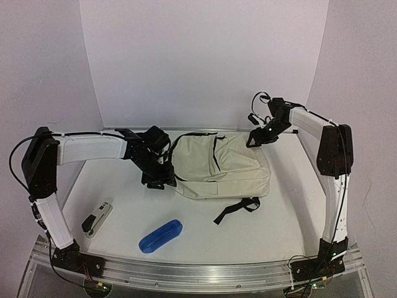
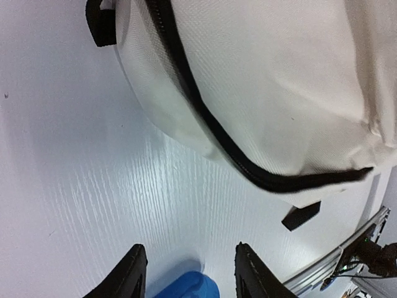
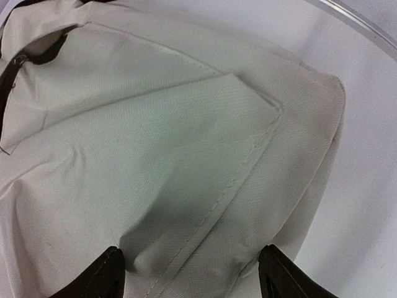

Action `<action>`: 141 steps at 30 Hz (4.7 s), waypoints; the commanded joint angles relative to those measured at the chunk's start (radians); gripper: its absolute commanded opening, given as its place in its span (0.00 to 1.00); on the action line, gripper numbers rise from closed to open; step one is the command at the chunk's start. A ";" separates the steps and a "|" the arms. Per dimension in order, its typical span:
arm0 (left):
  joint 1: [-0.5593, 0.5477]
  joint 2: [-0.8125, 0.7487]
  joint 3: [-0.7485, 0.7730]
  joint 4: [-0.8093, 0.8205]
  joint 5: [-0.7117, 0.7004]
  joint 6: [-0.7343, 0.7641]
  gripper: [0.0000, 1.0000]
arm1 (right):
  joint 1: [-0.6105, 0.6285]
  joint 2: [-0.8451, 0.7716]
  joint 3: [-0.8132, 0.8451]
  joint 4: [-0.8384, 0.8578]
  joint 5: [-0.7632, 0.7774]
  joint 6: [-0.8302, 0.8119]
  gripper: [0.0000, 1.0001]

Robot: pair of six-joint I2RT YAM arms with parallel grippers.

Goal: Pack the student bag
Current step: Adjust the student bag at the center of the board, then pick up the stationery from the center of the board.

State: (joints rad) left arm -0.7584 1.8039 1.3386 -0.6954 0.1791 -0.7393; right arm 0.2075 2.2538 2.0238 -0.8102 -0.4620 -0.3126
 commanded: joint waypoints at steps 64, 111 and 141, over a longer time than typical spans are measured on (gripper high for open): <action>-0.034 -0.445 -0.214 -0.144 -0.228 -0.120 0.65 | 0.317 -0.291 -0.193 0.017 0.290 0.210 0.00; 0.338 -0.260 -0.473 -0.263 -0.251 -0.040 0.86 | 0.212 -0.312 -0.192 -0.022 0.059 0.218 0.00; 0.392 0.318 0.239 -0.290 -0.136 0.098 0.67 | 0.211 -0.249 -0.088 -0.044 0.057 0.199 0.00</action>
State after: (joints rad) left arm -0.3681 2.1358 1.5715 -0.9156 0.0176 -0.6234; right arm 0.4259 2.0083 1.8879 -0.8534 -0.4081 -0.1040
